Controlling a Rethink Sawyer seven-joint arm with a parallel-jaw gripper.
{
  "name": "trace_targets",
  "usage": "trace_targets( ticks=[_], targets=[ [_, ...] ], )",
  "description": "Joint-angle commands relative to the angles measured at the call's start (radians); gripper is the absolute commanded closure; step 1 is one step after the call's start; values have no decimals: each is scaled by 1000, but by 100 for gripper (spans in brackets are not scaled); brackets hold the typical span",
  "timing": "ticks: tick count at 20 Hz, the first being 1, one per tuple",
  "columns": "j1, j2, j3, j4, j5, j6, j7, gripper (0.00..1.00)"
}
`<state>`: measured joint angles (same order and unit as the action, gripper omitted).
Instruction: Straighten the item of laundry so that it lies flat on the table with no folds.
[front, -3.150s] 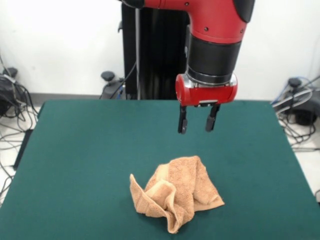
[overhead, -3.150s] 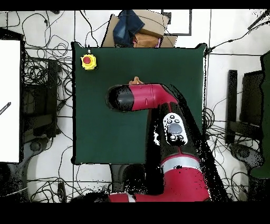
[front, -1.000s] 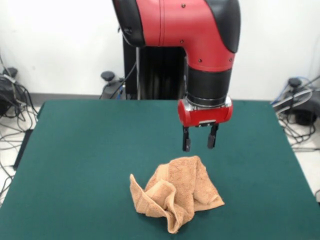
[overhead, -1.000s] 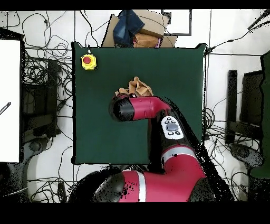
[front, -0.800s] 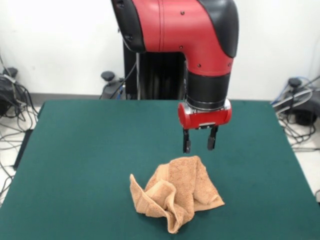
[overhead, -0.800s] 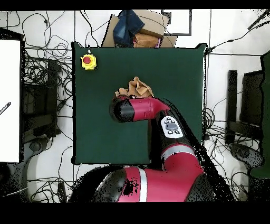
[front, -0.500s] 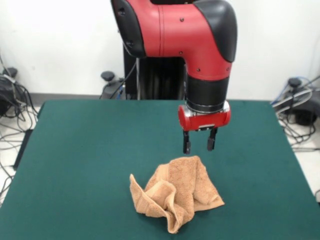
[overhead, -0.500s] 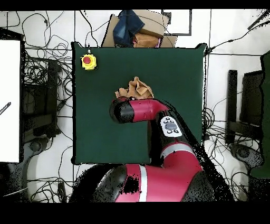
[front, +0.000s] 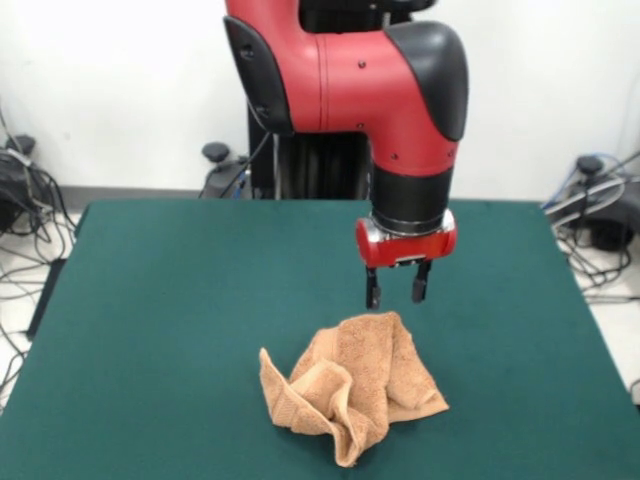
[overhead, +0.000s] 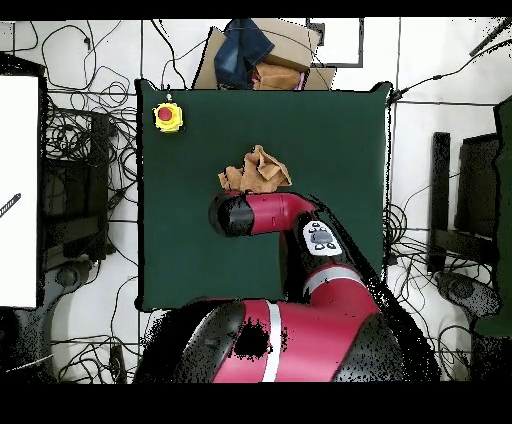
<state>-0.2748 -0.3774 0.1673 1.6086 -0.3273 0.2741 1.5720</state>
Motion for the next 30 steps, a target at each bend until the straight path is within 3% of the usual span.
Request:
trace_targets(
  ticks=[1,14,19,23,30],
  targets=[
    [-11,56,-36,-53,-65,-42,72,0],
    [10,64,-60,-76,-67,-73,112,0],
    [9,-5,-47,-74,-29,53,91,0],
    [-6,26,-40,-159,-5,131,66,0],
    [-47,60,-22,-232,-32,120,29,0]
  ],
)
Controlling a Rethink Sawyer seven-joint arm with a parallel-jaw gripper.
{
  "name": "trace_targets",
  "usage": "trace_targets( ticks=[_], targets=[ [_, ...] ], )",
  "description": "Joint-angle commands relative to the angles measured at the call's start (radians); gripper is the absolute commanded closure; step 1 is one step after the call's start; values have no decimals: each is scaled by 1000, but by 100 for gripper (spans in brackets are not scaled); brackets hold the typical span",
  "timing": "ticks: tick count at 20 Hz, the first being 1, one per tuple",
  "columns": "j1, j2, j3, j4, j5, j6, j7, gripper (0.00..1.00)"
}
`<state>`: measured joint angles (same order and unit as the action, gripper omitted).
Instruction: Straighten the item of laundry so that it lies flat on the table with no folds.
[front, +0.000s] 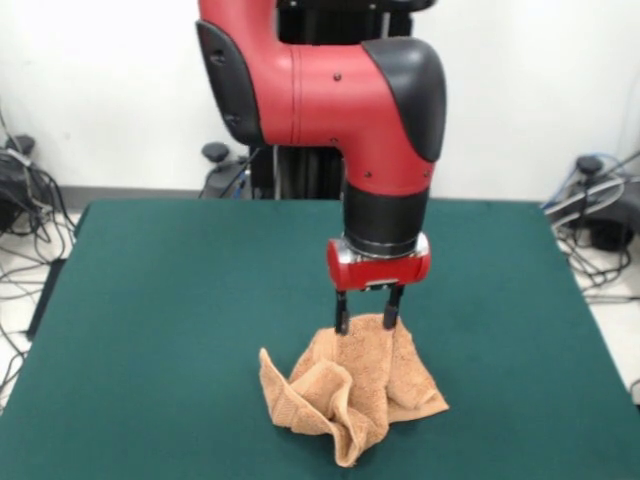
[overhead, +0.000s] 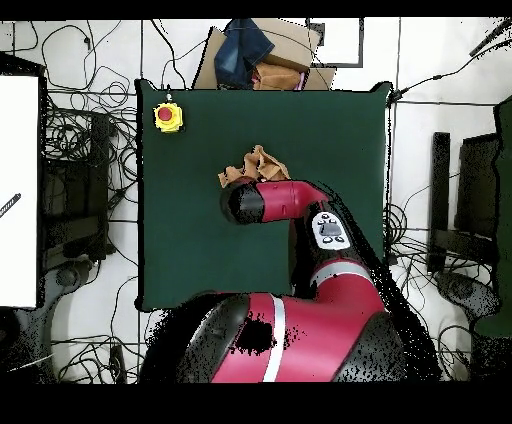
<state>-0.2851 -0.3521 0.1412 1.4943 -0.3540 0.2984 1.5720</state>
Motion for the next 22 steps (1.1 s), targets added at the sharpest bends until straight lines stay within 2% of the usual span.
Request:
trace_targets(
  ticks=[1,6,12,18,22],
  targets=[
    [-41,47,6,-129,-4,104,25,0],
    [-55,88,20,-153,-23,71,20,0],
    [-34,94,-8,-131,-26,29,74,0],
    [8,81,-48,-60,-41,-50,133,0],
    [31,71,-64,-45,-30,-55,151,0]
  ],
)
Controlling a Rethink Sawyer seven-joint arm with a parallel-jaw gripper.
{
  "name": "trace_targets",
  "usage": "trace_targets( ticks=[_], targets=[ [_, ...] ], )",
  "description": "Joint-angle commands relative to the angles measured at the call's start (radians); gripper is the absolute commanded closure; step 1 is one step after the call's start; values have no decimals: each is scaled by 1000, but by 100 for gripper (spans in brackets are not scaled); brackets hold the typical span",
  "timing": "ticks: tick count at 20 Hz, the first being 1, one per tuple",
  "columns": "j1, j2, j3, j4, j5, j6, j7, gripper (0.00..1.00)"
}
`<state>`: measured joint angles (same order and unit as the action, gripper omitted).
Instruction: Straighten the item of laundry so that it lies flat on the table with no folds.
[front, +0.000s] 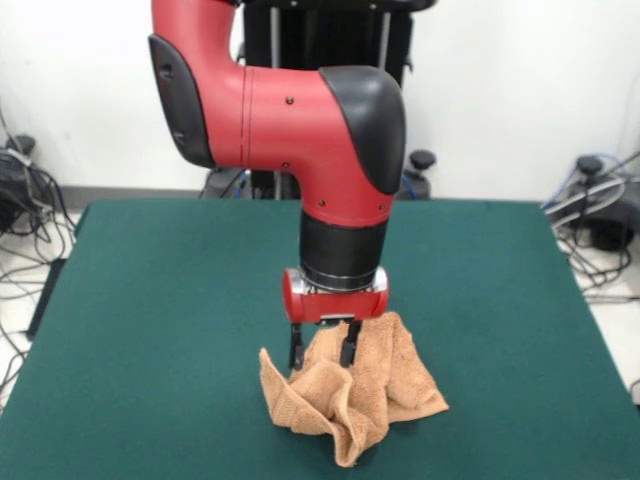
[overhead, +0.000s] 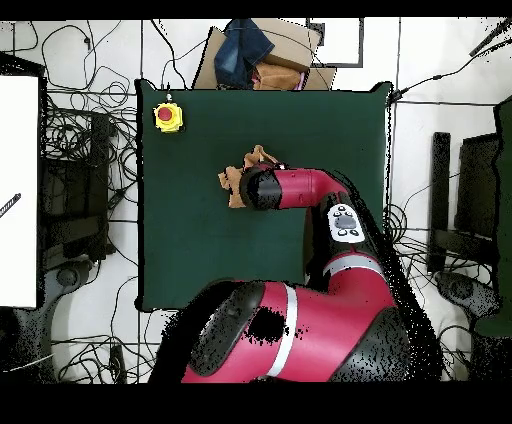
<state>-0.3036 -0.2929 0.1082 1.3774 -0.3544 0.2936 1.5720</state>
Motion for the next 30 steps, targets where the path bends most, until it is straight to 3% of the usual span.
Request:
trace_targets(
  ticks=[1,30],
  targets=[
    [56,9,-34,73,-26,-50,153,0],
    [42,98,-9,12,-19,-114,120,0]
  ],
)
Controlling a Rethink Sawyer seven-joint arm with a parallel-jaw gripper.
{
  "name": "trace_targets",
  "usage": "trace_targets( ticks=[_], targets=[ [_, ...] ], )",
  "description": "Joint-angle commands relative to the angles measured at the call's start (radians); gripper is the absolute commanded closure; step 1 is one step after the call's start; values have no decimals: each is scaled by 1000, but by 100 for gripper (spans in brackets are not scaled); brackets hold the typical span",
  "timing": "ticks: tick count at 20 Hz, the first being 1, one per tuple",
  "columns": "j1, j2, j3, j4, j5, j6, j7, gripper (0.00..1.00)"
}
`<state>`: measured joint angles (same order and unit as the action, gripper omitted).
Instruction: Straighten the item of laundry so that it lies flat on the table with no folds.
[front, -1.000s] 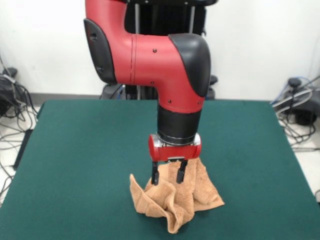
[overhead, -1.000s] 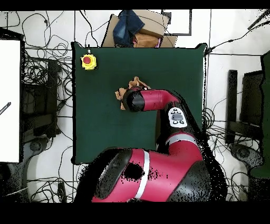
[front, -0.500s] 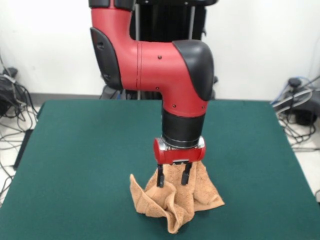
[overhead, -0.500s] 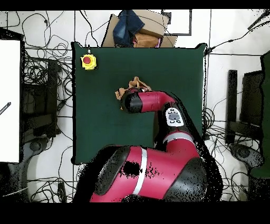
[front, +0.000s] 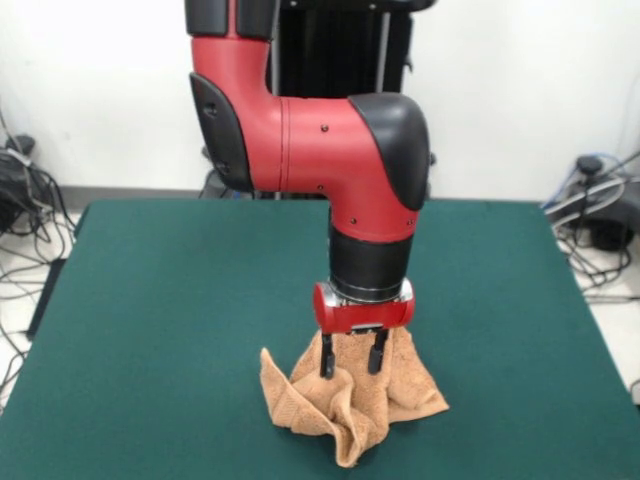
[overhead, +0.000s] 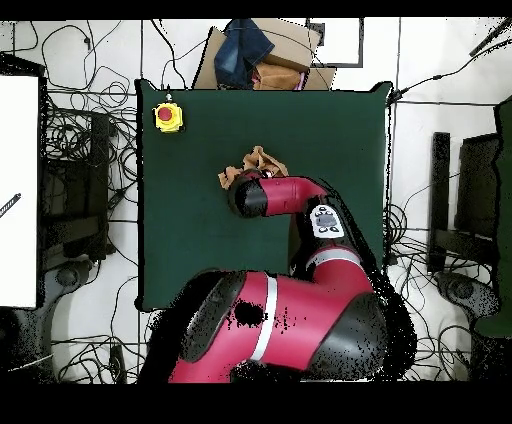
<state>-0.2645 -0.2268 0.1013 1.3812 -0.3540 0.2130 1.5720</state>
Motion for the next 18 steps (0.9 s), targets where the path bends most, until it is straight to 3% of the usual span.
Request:
trace_targets(
  ticks=[1,18],
  targets=[
    [0,36,-1,5,-18,-34,119,0],
    [-13,49,1,-17,-18,-25,105,0]
  ],
)
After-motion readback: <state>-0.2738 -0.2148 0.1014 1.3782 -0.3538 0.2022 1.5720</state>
